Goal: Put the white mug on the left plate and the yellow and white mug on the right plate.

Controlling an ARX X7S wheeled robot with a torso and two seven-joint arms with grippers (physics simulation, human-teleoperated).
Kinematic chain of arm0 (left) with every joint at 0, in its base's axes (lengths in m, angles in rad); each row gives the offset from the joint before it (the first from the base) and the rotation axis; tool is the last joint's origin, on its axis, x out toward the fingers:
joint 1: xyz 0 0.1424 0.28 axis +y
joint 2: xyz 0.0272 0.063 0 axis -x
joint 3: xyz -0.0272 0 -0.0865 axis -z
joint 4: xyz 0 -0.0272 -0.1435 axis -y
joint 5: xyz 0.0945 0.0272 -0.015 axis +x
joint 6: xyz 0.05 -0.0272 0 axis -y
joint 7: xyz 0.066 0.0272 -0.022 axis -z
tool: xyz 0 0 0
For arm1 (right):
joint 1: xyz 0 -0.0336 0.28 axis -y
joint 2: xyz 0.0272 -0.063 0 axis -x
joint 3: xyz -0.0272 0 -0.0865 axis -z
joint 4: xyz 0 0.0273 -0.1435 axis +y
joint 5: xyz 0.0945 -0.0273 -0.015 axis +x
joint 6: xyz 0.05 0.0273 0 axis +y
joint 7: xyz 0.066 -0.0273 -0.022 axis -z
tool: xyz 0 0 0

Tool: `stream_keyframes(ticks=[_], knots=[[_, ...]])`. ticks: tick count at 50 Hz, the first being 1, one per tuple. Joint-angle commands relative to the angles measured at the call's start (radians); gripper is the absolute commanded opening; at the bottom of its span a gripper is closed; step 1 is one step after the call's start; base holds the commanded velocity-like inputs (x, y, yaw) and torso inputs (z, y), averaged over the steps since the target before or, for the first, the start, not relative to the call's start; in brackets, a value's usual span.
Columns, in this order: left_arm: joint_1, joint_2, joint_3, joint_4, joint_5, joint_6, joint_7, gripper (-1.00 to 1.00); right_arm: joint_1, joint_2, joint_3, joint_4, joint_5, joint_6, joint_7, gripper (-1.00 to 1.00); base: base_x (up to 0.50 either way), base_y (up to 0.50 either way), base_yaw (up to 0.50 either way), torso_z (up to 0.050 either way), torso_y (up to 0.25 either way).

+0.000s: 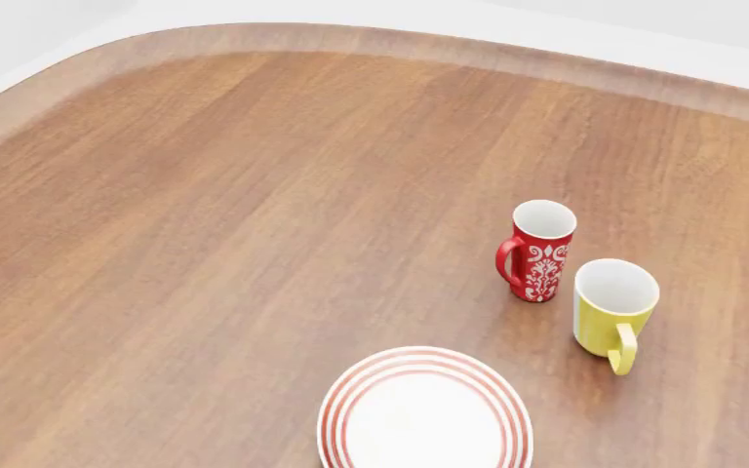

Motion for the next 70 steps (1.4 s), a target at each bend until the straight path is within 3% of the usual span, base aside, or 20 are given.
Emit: stream_keyframes(ticks=[1, 22, 45, 70], knots=[[0.003, -0.004, -0.003, 0.003, -0.006, 0.002, -0.005, 1.0, 0.001, -0.002, -0.007, 0.011, 0.004, -0.003, -0.006, -1.0, 0.0, 0.0, 0.0, 0.0, 0.0], [-0.008, -0.003, 0.012, -0.015, 0.001, 0.014, -0.005, 1.0, -0.042, 0.017, 0.043, -0.029, -0.04, -0.191, 0.064, -1.0, 0.0, 0.0, 0.0, 0.0, 0.001], [-0.013, -0.008, 0.022, -0.02, 0.001, 0.019, -0.011, 1.0, -0.084, 0.046, 0.145, -0.149, 0.028, -0.257, 0.094, -1.0, 0.0, 0.0, 0.0, 0.0, 0.0], [0.009, -0.024, 0.029, -0.008, 0.035, 0.057, 0.0, 1.0, 0.101, -0.07, 0.289, 0.053, 0.155, -0.06, 0.237, -1.0, 0.0, 0.0, 0.0, 0.0, 0.0]])
